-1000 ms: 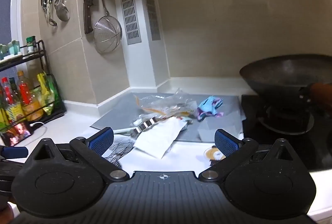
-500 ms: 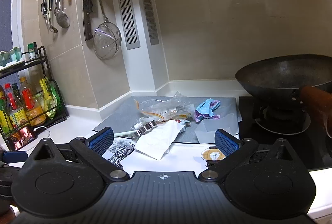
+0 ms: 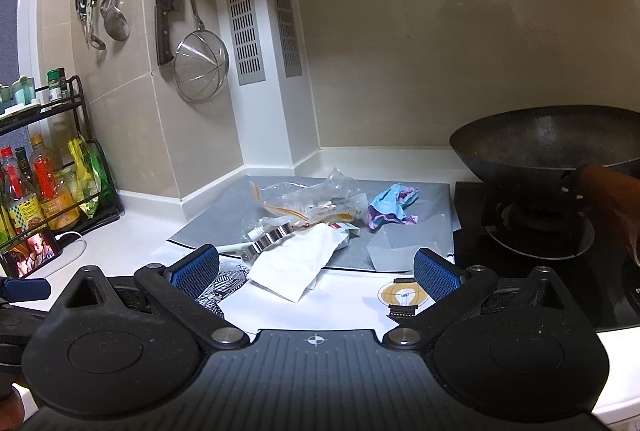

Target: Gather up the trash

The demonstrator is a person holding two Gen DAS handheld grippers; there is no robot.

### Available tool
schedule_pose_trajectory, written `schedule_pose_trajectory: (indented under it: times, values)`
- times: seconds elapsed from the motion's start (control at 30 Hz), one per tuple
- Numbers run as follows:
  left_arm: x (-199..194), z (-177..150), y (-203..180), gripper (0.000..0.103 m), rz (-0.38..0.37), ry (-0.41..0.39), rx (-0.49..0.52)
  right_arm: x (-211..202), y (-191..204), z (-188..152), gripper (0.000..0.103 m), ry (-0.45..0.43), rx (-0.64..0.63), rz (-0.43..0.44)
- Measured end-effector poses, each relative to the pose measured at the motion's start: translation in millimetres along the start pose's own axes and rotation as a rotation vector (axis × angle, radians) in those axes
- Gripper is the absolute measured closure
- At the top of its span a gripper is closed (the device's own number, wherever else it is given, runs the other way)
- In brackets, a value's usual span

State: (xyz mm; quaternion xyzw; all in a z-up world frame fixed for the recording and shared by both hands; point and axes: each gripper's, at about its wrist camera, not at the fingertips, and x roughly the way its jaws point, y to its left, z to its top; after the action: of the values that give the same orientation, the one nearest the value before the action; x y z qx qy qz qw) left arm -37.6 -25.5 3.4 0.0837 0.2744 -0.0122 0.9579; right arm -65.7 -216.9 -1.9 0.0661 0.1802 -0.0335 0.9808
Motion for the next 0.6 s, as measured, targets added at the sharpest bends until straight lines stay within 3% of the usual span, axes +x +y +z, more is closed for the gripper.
schedule_pose_trajectory:
  times: [0.6]
  values:
    - [8.7, -1.8, 0.2, 0.000, -0.019, 0.014, 0.012, 7.9, -6.0, -0.7, 0.000, 0.011, 0.019, -0.010]
